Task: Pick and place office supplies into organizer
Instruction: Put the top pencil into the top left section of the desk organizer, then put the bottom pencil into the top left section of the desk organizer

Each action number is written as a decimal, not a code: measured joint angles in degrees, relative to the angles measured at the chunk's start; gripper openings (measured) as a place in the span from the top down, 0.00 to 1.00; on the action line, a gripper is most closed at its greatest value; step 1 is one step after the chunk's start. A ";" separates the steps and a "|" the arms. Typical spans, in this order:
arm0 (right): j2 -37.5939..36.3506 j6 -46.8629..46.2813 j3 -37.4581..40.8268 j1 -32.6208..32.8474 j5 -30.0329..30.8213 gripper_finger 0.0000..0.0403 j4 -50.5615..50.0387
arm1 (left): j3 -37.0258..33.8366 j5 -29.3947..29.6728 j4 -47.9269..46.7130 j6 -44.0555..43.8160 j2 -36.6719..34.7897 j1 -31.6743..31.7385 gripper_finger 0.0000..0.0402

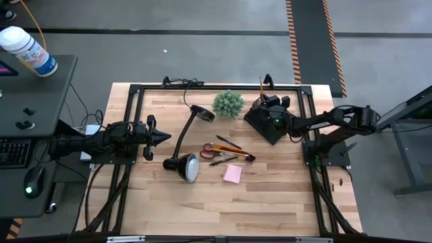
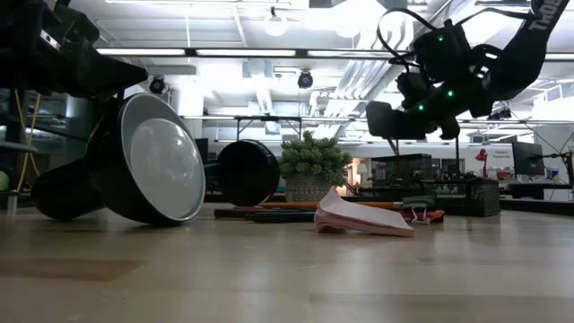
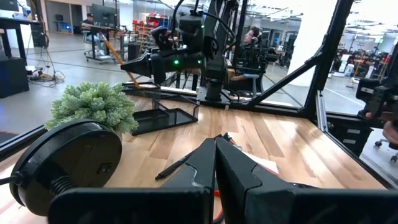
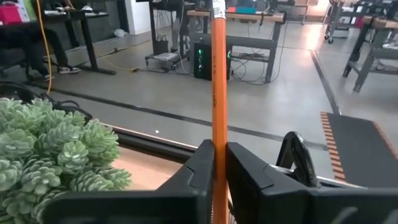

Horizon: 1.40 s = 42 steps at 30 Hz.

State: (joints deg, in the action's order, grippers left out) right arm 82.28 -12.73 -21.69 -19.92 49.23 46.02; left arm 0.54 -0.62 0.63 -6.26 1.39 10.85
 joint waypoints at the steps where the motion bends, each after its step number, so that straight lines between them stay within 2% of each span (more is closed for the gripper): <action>1: 0.01 -0.36 0.00 0.00 -0.04 0.88 0.02 | 0.01 0.00 0.00 0.00 0.00 0.02 1.00; 7: 0.01 -0.36 0.00 0.07 -2.74 0.80 0.61 | 0.02 0.00 -0.01 0.00 0.00 0.02 1.00; 15: 0.01 -0.77 0.02 0.07 -4.27 0.78 2.57 | 0.02 0.00 0.00 0.00 0.00 0.02 1.00; 18: -0.02 -0.55 0.02 0.07 -6.96 0.78 5.24 | 0.02 0.00 -0.01 -0.02 0.00 0.02 1.00; 21: -0.02 0.21 0.02 0.07 -14.61 0.78 8.70 | 0.02 0.00 0.00 0.00 0.00 0.01 1.00; 24: -0.04 -0.14 -0.25 0.09 -25.56 0.78 10.78 | 0.00 0.00 0.00 -0.01 0.00 0.02 1.00; 27: -0.04 -1.87 -2.12 0.95 -36.66 0.78 8.58 | 0.02 0.00 0.01 0.00 0.00 0.01 1.00; 29: -0.06 -2.37 -4.57 2.75 -42.26 0.78 3.93 | 0.01 0.00 0.00 -0.02 0.00 0.01 1.00; 32: -0.06 -2.29 -9.47 6.75 -46.06 0.78 -8.38 | 0.01 0.00 -0.01 -0.02 0.00 0.02 1.00; 38: -0.06 -3.01 -20.27 14.60 -42.34 0.78 -38.59 | 0.01 0.00 0.01 -0.02 0.00 0.02 1.00; 42: -0.06 -6.02 -24.33 17.58 -42.31 0.78 -49.08 | 0.00 0.00 0.00 -0.02 0.00 0.01 1.00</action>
State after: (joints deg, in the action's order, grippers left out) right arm 82.21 -18.75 -46.02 -2.35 6.92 -3.07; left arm 0.54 -0.62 0.64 -6.28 1.39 10.86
